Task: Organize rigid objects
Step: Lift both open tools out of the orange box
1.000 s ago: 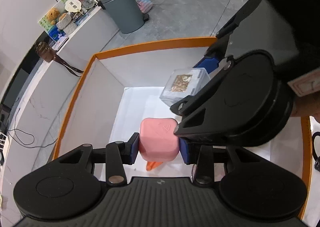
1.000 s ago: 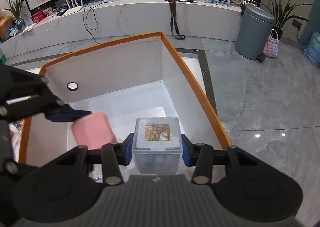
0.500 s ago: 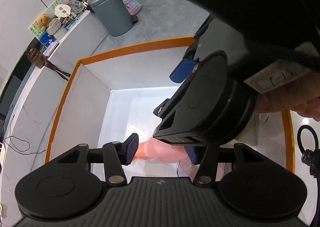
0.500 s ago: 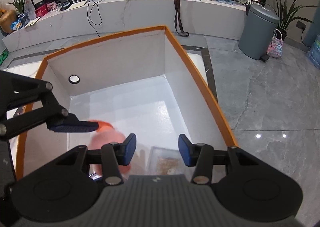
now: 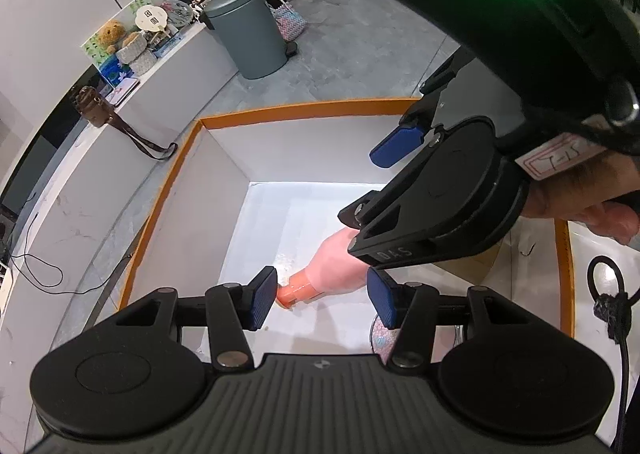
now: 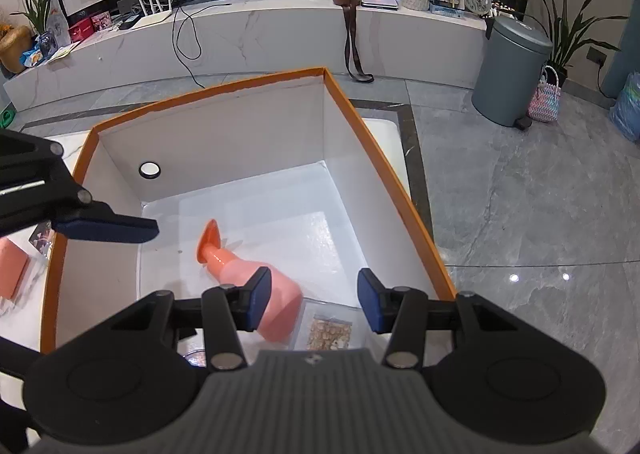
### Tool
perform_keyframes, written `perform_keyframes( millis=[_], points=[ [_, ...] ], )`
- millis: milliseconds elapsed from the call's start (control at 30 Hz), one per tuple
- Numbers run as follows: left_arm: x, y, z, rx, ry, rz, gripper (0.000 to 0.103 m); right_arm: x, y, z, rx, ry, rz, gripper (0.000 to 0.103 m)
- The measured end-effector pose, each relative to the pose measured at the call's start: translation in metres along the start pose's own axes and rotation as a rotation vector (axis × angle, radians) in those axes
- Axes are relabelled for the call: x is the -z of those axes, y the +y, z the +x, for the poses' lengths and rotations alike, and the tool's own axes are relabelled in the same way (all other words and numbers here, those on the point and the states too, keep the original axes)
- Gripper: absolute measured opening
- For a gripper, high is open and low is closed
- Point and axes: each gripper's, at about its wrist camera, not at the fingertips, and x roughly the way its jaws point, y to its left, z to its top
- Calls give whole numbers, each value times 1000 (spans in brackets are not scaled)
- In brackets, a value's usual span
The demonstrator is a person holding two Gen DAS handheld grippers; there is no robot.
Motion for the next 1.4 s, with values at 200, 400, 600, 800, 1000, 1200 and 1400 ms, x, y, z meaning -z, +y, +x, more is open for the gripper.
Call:
perform_keyframes(
  millis=[200,400,600,800,1000,1200,1400],
  points=[
    [3,1,-11,-5,-19,-5,62,0,1,-3,6,-2,-8,48],
    [8,4,-23,-11,-39,-20,62,-1,4,-7,11,-10,-17,48],
    [20,14,-38,-18,-74,-73,62,-2,6,-16,5,-32,-18,48],
    [35,21,-58,-32,-94,-119,62,-1,15,-18,9,-31,-41,48],
    [52,27,-81,-45,-121,-168,62,1,26,-22,19,-37,-65,48],
    [71,35,-111,-72,-143,-208,62,7,42,-36,9,-76,-49,48],
    [97,49,-140,-101,-171,-256,65,14,67,-60,-5,-139,-50,48]
  ],
)
